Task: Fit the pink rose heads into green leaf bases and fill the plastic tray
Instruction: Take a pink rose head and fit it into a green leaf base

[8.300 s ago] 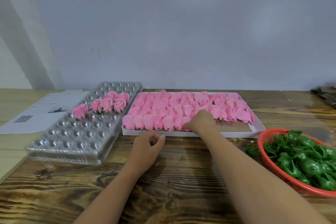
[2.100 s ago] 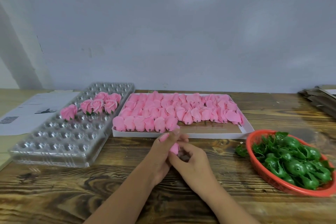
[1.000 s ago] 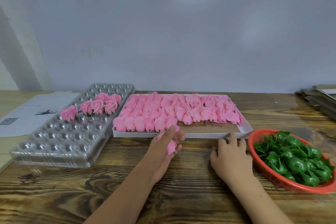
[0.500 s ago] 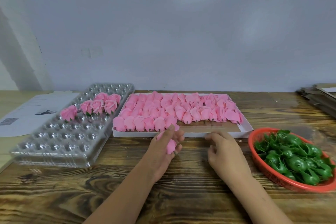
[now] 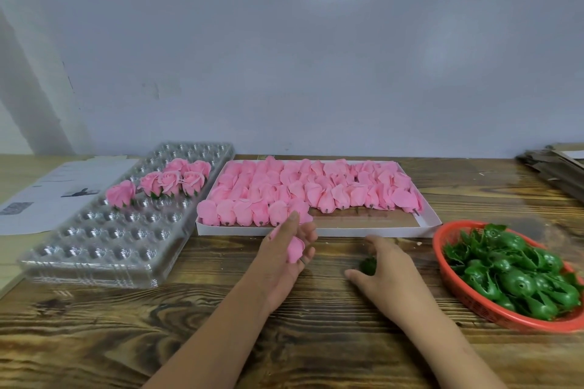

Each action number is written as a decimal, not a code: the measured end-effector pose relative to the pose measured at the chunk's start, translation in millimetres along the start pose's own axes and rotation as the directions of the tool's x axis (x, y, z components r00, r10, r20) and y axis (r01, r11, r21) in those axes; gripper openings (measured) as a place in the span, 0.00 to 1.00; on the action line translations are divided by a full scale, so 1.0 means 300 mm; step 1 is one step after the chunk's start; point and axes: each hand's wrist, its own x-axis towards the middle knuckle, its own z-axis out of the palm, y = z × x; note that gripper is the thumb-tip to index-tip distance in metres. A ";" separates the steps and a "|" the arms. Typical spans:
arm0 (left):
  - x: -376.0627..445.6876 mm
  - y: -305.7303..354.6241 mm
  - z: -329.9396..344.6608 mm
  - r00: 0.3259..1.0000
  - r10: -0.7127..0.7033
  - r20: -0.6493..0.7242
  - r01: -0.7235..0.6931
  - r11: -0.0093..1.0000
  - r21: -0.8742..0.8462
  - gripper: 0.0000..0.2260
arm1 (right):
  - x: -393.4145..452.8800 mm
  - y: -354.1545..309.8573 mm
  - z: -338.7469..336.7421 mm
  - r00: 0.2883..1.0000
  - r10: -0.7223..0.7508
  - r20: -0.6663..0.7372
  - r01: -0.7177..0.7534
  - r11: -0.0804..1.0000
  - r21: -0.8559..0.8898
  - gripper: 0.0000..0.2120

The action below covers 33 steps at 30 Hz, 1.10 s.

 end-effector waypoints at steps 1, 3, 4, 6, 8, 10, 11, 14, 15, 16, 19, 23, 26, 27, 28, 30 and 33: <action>0.001 0.000 -0.001 1.000 0.001 0.000 -0.001 1.000 -0.002 0.12 | 0.000 -0.005 0.001 1.000 -0.010 0.007 0.010 1.000 0.013 0.33; 0.003 0.000 -0.002 1.000 0.001 -0.001 -0.001 1.000 -0.017 0.11 | 0.000 -0.007 0.006 1.000 -0.022 0.001 0.022 1.000 0.022 0.29; 0.002 0.001 -0.001 1.000 -0.003 -0.003 0.003 1.000 -0.028 0.11 | 0.000 -0.006 0.010 1.000 -0.030 -0.008 0.030 0.999 0.030 0.28; 0.003 0.002 -0.003 1.000 -0.017 -0.019 0.016 0.998 -0.064 0.12 | -0.002 -0.003 0.014 0.998 -0.060 -0.032 0.062 0.997 0.051 0.24; 0.006 0.005 -0.005 0.999 -0.029 -0.038 0.024 0.992 -0.123 0.18 | -0.009 -0.009 0.017 0.993 -0.103 -0.053 0.107 0.990 0.095 0.21; 0.009 0.009 -0.008 0.998 -0.037 -0.056 0.026 0.983 -0.184 0.18 | -0.016 -0.021 0.029 0.989 -0.130 -0.063 0.140 0.974 0.177 0.20; 0.009 0.010 -0.008 0.997 -0.041 -0.066 0.026 0.977 -0.210 0.17 | -0.019 -0.030 0.038 0.989 -0.132 -0.067 0.144 0.965 0.217 0.19; 0.010 0.006 -0.004 0.994 -0.051 -0.096 0.024 0.965 -0.260 0.15 | -0.023 -0.055 0.066 0.987 -0.141 -0.082 0.158 0.946 0.282 0.19; 0.009 0.004 -0.003 0.993 -0.053 -0.101 0.024 0.963 -0.270 0.15 | -0.024 -0.062 0.072 0.983 -0.161 -0.087 0.179 0.942 0.282 0.18; 0.008 0.003 -0.002 0.993 -0.053 -0.106 0.022 0.961 -0.276 0.14 | -0.026 -0.068 0.077 0.977 -0.187 -0.097 0.208 0.936 0.286 0.17; 0.007 0.004 0.000 0.991 -0.043 -0.125 0.009 0.966 -0.259 0.15 | -0.028 -0.080 0.086 0.947 -0.282 -0.156 0.320 0.885 0.340 0.16; 0.012 0.002 0.003 0.993 -0.018 -0.120 -0.011 0.971 -0.239 0.16 | -0.037 -0.103 0.109 0.925 -0.361 -0.116 0.375 0.827 0.419 0.21; 0.014 0.003 -0.002 0.996 -0.008 -0.094 -0.016 0.970 -0.245 0.18 | -0.040 -0.116 0.130 0.948 -0.311 -0.065 0.306 0.840 0.448 0.20; 0.014 0.003 -0.004 0.996 -0.005 -0.087 -0.016 0.970 -0.243 0.19 | -0.038 -0.117 0.134 0.953 -0.295 -0.072 0.295 0.842 0.452 0.19; 0.014 0.003 -0.005 0.997 -0.004 -0.077 -0.014 0.971 -0.237 0.19 | -0.036 -0.118 0.137 0.955 -0.285 -0.083 0.291 0.842 0.453 0.18; 0.012 0.002 -0.001 0.999 -0.016 -0.051 0.005 0.977 -0.211 0.17 | -0.034 -0.120 0.137 0.956 -0.276 -0.096 0.288 0.838 0.464 0.18; 0.008 -0.002 0.007 0.998 -0.051 -0.039 0.043 0.981 -0.187 0.20 | -0.030 -0.123 0.139 0.963 -0.255 -0.093 0.265 0.814 0.516 0.20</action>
